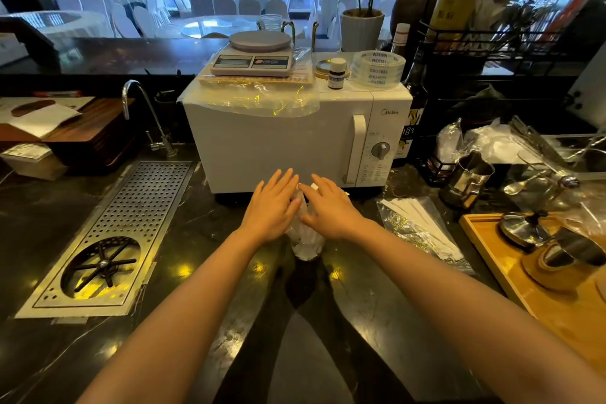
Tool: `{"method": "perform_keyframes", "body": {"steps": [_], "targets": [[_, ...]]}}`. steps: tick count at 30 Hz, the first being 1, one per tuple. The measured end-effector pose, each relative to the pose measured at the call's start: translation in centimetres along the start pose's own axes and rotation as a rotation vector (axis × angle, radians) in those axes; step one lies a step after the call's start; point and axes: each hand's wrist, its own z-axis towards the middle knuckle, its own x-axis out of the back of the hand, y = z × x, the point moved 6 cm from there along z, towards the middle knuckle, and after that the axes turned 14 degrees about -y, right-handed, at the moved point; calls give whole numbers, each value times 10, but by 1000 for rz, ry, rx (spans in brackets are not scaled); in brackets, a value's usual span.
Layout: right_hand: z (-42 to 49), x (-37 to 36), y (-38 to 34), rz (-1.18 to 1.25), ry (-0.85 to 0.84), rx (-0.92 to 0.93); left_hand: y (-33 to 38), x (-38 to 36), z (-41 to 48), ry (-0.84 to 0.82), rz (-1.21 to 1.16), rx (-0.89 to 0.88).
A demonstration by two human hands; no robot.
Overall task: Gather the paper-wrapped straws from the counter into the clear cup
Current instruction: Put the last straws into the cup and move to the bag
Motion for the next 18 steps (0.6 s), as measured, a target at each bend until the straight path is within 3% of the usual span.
{"method": "perform_keyframes", "body": {"steps": [3, 11, 18], "targets": [[-4, 8, 1, -10, 68, -3, -1, 4, -1, 13, -17, 11], [0, -6, 4, -38, -93, -42, 8, -8, 1, -112, 43, 38], [-2, -5, 6, 24, -96, -34, 11, -7, 4, -144, 65, 48]]}}
